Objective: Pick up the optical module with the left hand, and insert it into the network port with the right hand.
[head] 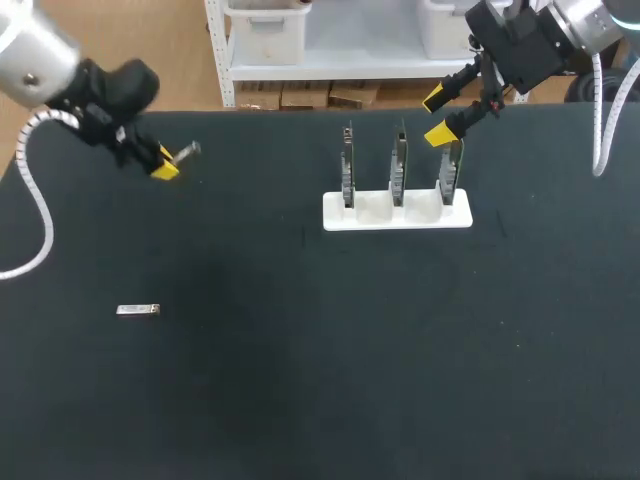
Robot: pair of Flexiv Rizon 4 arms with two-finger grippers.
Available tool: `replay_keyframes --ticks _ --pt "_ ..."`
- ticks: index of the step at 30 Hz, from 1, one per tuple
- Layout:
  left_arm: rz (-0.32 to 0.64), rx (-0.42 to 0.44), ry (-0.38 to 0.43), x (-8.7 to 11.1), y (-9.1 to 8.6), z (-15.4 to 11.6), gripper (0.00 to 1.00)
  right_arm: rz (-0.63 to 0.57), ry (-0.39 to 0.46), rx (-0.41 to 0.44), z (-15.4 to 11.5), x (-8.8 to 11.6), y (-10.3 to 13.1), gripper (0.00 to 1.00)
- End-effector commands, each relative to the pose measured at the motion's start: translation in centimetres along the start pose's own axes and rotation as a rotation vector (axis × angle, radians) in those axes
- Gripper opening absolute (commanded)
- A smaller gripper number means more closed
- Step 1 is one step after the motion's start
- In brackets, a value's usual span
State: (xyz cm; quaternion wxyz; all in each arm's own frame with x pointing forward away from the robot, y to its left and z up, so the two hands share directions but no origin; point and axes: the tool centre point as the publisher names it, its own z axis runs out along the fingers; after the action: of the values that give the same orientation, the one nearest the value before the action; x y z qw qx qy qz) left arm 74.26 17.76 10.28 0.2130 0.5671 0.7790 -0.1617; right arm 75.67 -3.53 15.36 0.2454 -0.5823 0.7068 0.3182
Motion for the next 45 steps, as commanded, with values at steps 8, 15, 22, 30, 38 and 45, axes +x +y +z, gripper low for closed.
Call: replay_keyframes --ticks 8,15,22,30,38,45 --pt "-0.042 -0.057 -0.179 1.0 -0.6 -0.8 0.0 0.0 0.0 0.003 0.0 0.0 0.1 1.0" --pt "-0.059 -0.067 -0.213 1.1 -0.6 -1.1 0.0 0.0 0.0 0.003 0.0 0.0 0.1 1.0" --pt "-0.002 0.05 -0.428 -5.4 -2.1 -0.8 0.0 0.0 0.0 0.003 0.0 0.0 0.1 1.0" --pt "0.104 0.145 -0.576 -12.2 -4.3 -1.6 0.0 0.0 0.0 0.003 0.0 0.0 0.1 1.0" --pt "0.107 0.144 -0.648 -12.8 -4.3 -2.7 0.0 0.0 0.0 0.003 0.0 0.0 0.1 1.0" --pt "0.107 0.144 -0.648 -12.8 -4.3 -2.7 0.0 0.0 0.0 0.003 0.0 0.0 0.1 1.0"
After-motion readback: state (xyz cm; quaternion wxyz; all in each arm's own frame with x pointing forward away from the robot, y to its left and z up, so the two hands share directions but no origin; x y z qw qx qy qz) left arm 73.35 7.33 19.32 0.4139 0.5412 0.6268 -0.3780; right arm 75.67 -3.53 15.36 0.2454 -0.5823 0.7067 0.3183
